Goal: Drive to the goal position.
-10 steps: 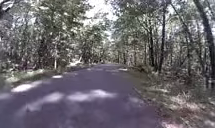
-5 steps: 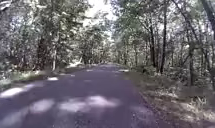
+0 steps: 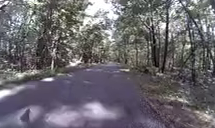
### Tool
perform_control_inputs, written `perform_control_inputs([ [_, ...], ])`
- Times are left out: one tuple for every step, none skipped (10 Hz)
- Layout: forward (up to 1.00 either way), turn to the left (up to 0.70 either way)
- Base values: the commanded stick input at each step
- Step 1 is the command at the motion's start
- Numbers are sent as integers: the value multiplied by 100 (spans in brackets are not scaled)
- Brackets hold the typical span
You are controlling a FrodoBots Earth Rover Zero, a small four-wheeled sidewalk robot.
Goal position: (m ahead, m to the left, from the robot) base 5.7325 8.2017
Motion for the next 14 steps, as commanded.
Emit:
perform_control_inputs([
  [70, 0],
  [70, 0],
  [70, 0],
  [70, -1],
  [70, -4],
  [70, -6],
  [70, -8],
  [70, -9],
  [70, -11],
  [70, -12],
  [70, -14],
  [70, -8],
  [70, -1],
  [70, -1],
])
